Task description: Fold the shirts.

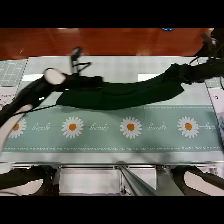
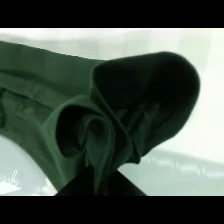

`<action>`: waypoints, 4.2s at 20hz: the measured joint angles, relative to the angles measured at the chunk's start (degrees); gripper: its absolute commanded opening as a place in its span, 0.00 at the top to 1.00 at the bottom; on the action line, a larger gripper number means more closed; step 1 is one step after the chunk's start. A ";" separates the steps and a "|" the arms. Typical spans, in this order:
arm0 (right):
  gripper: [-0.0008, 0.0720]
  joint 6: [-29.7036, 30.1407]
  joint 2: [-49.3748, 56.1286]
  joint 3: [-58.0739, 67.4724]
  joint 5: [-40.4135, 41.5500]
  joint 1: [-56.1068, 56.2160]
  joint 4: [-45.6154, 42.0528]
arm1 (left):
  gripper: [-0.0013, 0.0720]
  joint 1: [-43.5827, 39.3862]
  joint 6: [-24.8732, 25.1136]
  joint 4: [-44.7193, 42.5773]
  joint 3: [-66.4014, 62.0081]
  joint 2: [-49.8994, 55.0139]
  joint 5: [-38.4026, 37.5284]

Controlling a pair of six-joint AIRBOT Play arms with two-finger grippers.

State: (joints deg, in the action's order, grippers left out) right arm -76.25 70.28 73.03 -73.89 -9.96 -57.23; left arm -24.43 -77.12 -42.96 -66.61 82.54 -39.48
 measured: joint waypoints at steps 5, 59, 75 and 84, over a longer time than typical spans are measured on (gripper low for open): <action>0.96 -2.49 -14.82 -8.44 -0.66 0.00 -0.87 | 0.96 -10.60 -4.02 0.09 -18.82 17.73 -7.21; 0.43 -9.40 2.12 4.28 -2.91 9.90 -7.04 | 0.96 31.26 -2.97 -3.15 19.21 -37.99 -14.43; 0.42 4.24 10.40 -33.86 27.21 16.37 30.18 | 0.96 26.56 -1.99 -3.10 26.91 -37.88 -14.47; 0.96 7.58 20.68 -17.07 22.34 25.29 35.60 | 0.96 26.51 -1.99 -3.13 26.97 -37.88 -13.44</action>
State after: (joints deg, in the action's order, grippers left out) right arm -68.66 90.96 55.96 -51.55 15.33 -21.63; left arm 2.09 -79.11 -46.09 -39.64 44.66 -52.93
